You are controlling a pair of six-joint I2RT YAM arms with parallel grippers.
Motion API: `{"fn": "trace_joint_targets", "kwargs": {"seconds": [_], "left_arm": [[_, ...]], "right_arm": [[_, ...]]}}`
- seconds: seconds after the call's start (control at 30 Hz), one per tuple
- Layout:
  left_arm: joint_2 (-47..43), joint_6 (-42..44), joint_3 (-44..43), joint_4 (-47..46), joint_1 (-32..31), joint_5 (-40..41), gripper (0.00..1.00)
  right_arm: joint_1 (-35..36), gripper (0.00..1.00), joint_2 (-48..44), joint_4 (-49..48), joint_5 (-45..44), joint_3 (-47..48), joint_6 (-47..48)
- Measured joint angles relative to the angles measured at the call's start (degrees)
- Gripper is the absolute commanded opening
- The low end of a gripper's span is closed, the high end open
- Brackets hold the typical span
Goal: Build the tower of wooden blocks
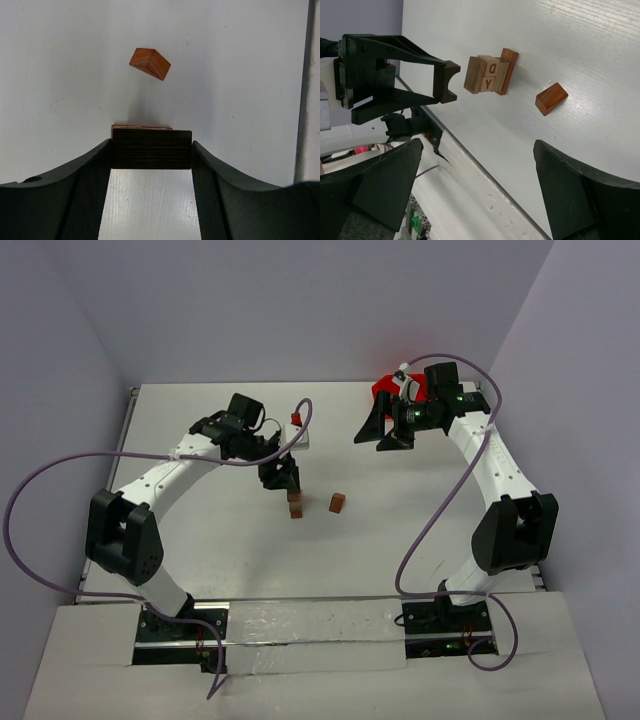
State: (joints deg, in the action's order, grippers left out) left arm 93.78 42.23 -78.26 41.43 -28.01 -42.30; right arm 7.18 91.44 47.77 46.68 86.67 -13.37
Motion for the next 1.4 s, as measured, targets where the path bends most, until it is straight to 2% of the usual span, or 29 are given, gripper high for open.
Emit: {"fn": "trace_joint_targets", "kwargs": {"seconds": [1.4], "left_arm": [[2.04,2.64,0.02,0.85,1.49,-0.04,0.19]], "right_arm": [[0.61,1.00,0.00,-0.17,0.00,-0.02,-0.01]]}}
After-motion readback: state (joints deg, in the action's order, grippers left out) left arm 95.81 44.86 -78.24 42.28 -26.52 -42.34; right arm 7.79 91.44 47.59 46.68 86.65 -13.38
